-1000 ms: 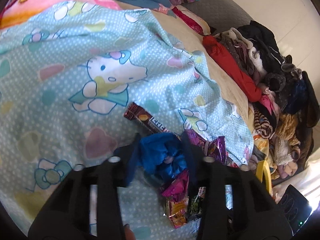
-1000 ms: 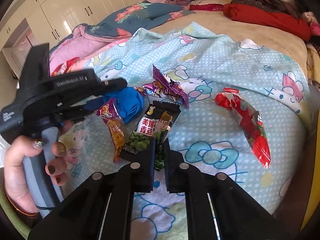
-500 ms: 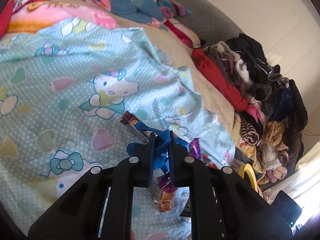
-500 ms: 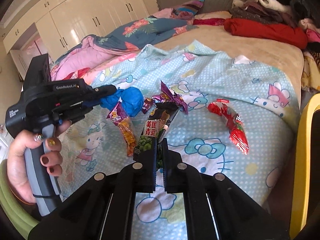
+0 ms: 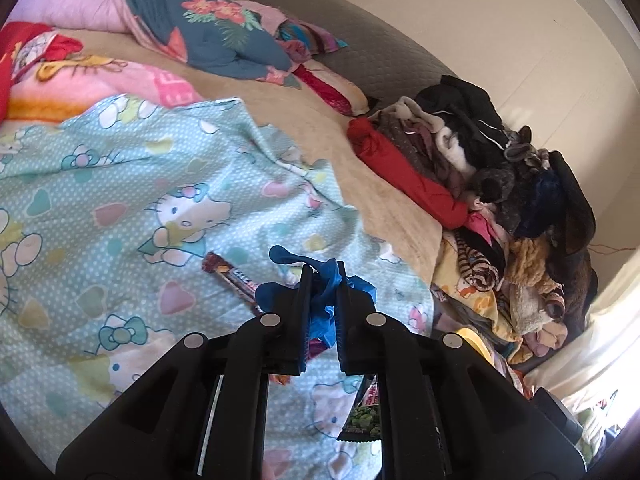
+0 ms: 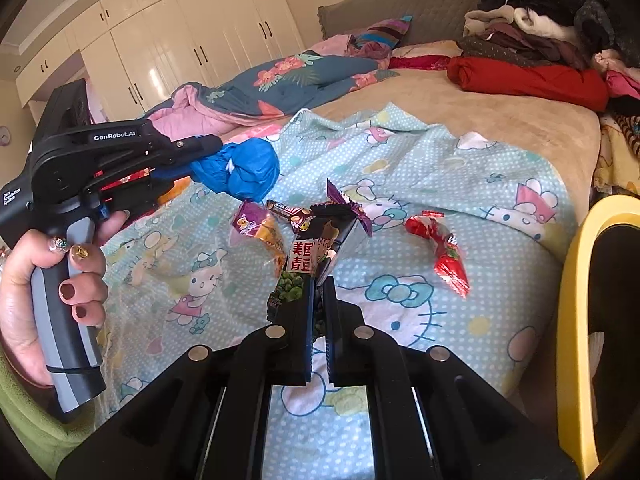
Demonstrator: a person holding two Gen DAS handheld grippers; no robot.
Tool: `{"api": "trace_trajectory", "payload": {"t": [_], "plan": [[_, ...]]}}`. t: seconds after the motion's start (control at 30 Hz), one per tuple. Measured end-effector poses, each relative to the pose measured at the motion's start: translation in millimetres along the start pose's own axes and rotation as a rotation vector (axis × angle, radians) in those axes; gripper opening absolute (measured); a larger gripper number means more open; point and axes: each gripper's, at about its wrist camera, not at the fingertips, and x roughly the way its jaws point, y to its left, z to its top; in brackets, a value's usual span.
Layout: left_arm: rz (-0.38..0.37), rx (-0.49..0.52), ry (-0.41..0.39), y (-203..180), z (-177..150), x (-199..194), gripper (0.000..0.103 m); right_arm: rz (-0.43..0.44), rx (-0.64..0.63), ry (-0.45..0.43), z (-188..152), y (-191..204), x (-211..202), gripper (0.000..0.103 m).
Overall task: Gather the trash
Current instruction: 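Carry the blue bag and green pea packet with both tools over the yellow bin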
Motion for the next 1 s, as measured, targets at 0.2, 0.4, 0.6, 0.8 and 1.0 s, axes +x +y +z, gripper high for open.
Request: {"api": "trace_trajectory", "payload": {"t": [0.2,0.4,0.6,0.8,1.0], "plan": [[-0.022,0.047,-0.016,-21.2,0.3,-8.0,0.006,-0.015,0.019,-0.015,-0.4,-5.8,-12.2,0.005],[-0.036,0.084,-0.019,-36.6,-0.5,-13.1,0.006,-0.015,0.045,-0.064,7.5,-13.6,-29.8,0.005],[-0.058,0.117,-0.011,-53.3,-5.1,-14.1,0.006,-0.037,0.071,-0.113,16.6,-27.5,-51.1,0.005],[-0.076,0.155,0.009,-71.5,-13.6,-10.4,0.006,-0.067,0.105,-0.143,19.8,-44.9,-68.0,0.005],[-0.093,0.187,0.024,-85.9,-21.6,-8.3,0.006,-0.088,0.133,-0.162,19.3,-60.0,-81.4,0.005]]}}
